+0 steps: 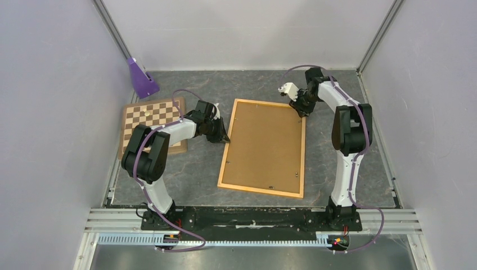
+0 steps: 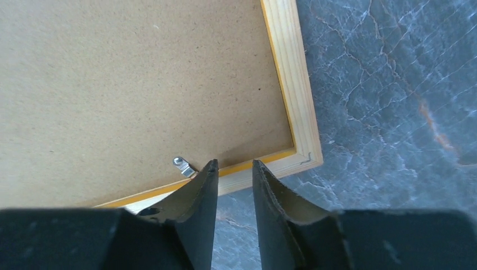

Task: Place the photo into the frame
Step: Install the photo frame at the center of the board.

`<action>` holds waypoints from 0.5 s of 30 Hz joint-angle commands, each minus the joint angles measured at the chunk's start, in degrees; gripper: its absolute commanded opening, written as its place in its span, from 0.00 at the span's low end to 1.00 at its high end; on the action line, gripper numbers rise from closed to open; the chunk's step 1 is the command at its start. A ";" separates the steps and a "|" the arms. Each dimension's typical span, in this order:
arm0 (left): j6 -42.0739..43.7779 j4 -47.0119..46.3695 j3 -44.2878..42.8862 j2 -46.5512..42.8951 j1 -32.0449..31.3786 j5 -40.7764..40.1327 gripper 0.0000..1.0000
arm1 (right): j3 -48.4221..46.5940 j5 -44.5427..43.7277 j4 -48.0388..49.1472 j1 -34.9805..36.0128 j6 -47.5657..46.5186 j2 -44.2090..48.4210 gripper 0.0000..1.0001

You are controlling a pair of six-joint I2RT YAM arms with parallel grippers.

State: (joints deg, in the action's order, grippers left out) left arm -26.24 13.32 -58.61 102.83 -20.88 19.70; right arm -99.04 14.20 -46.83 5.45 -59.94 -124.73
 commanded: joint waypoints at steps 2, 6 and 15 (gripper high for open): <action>1.56 1.53 0.34 -0.52 1.21 -6.89 0.02 | 1.09 8.63 -1.66 -5.00 7.45 -5.78 0.36; 1.54 1.44 0.25 -0.43 1.24 -6.10 0.02 | 5.48 16.18 1.54 -7.81 9.59 -0.49 0.49; 2.32 1.27 -0.08 -1.01 1.11 -5.77 0.02 | 6.53 11.75 2.33 -8.33 10.18 3.22 0.56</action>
State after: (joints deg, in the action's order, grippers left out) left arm -26.22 13.21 -58.61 102.78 -20.88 19.62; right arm -93.27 30.59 -43.79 -2.61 -53.01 -122.08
